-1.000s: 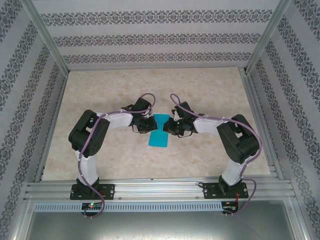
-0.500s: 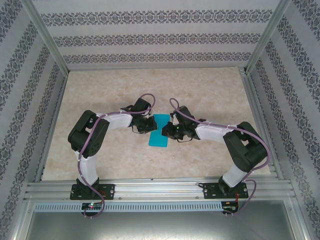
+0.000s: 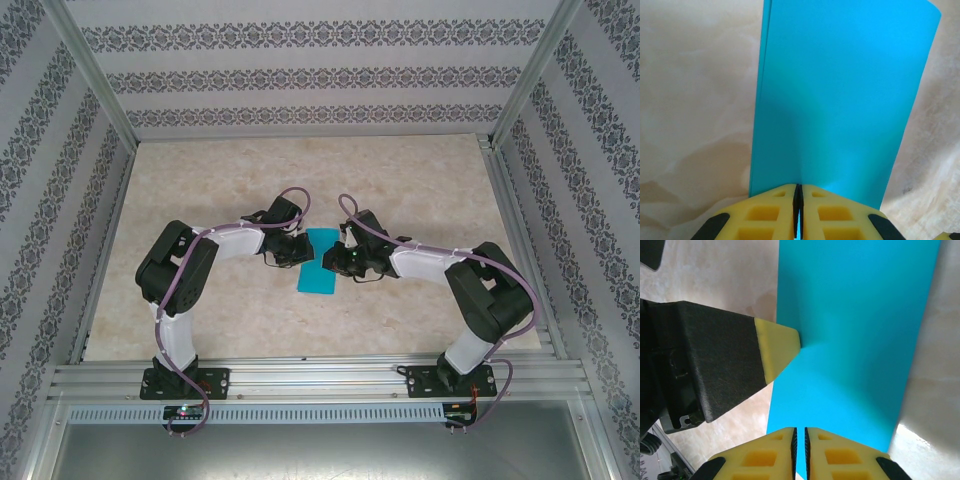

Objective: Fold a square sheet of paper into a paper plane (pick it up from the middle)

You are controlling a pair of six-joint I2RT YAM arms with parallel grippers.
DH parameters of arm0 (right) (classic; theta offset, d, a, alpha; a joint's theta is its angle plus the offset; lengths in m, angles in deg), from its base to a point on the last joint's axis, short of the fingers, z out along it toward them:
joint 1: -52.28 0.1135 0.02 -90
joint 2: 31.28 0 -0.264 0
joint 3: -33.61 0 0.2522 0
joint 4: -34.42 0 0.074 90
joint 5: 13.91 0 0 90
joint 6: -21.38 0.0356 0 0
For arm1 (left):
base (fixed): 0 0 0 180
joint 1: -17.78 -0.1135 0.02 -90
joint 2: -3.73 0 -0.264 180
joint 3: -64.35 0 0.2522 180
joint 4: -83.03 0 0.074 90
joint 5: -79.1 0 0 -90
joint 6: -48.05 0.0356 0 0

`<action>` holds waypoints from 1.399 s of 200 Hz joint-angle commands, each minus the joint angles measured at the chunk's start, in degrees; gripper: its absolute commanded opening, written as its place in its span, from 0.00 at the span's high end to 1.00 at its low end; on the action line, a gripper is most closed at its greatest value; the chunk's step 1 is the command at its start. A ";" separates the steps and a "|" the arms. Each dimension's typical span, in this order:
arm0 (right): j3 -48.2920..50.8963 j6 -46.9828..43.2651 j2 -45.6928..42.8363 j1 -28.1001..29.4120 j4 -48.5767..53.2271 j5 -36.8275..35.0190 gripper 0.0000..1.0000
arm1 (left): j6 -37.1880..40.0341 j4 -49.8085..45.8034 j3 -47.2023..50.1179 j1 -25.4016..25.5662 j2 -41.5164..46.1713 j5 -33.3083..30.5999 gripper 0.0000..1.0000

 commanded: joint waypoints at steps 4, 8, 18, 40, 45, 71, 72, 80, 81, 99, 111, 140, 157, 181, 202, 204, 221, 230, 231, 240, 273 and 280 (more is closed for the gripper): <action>0.02 -0.15 1.65 0.63 -0.30 -0.58 0.85 | 0.97 -3.41 1.56 0.53 -0.41 -1.94 0.86; 0.40 -0.13 1.87 0.70 -0.29 -0.77 0.86 | 0.89 -3.29 1.61 0.58 -0.40 -1.85 0.86; 1.41 -0.04 2.18 0.71 -0.36 -1.10 0.86 | 0.91 -3.38 1.40 0.54 -0.40 -1.70 0.87; 3.98 -0.70 2.67 0.62 -2.25 -1.12 0.86 | 1.14 -3.67 1.65 0.63 0.23 -1.61 0.87; 4.21 -0.95 2.86 0.63 -2.34 -0.96 0.85 | 1.23 -3.66 1.81 0.62 0.28 -1.74 0.87; 4.49 -1.53 4.35 0.39 -1.06 -1.28 0.85 | 1.12 -3.38 1.98 0.64 0.20 -1.68 0.86; 4.42 -1.58 4.46 0.42 -1.05 -1.25 0.85 | 1.11 -3.34 1.99 0.62 0.20 -1.60 0.86; 4.43 -1.41 4.60 0.30 -0.95 -1.06 0.86 | 0.93 -2.91 2.11 0.62 0.21 -1.43 0.86; 4.44 -1.38 4.58 0.33 -0.94 -1.10 0.86 | 0.93 -2.89 2.10 0.61 0.20 -1.48 0.86; 5.06 -1.01 1.82 0.45 -0.92 -1.43 0.85 | 1.04 -3.35 2.17 0.61 0.21 -1.83 0.87; 4.84 -1.17 -0.97 0.47 0.17 -1.66 0.85 | 1.07 -3.52 2.03 0.61 0.28 -1.76 0.87; 4.27 -1.01 -5.46 1.32 -0.25 0.43 0.85 | 0.97 -3.74 2.13 0.64 0.50 -1.71 0.87; 4.68 -0.50 -5.81 1.85 -1.07 0.78 0.84 | 0.82 -3.57 2.05 0.69 0.64 -1.79 0.87; 5.65 0.05 -3.99 2.00 -2.72 1.33 0.84 | 0.72 -3.50 2.02 0.67 0.72 -1.75 0.87; 6.91 0.60 -1.45 2.30 -5.04 1.85 0.84 | 0.76 -3.49 2.00 0.61 0.86 -1.56 0.87; 7.04 0.69 -1.27 2.36 -5.24 1.92 0.84 | 0.75 -3.48 2.02 0.63 0.89 -1.55 0.87; 8.02 0.65 0.29 2.74 -5.68 1.24 0.84 | 0.75 -3.48 2.23 0.61 0.94 -1.63 0.87; 8.43 0.45 1.02 2.76 -5.02 0.59 0.84 | 0.63 -3.35 2.19 0.61 0.82 -1.60 0.87; 8.50 0.42 1.07 2.75 -5.00 0.61 0.84 | 0.65 -3.33 2.14 0.61 0.86 -1.56 0.87; 9.11 0.31 1.31 2.82 -4.89 0.53 0.84 | 0.64 -3.39 2.15 0.65 0.73 -1.46 0.87; 8.18 -0.51 -2.67 2.82 -1.84 -0.44 0.84 | 0.89 -3.78 2.17 0.61 0.77 -1.55 0.87; 7.52 -0.88 -3.86 2.91 -0.96 -0.59 0.84 | 0.79 -3.58 2.25 0.61 0.73 -1.47 0.87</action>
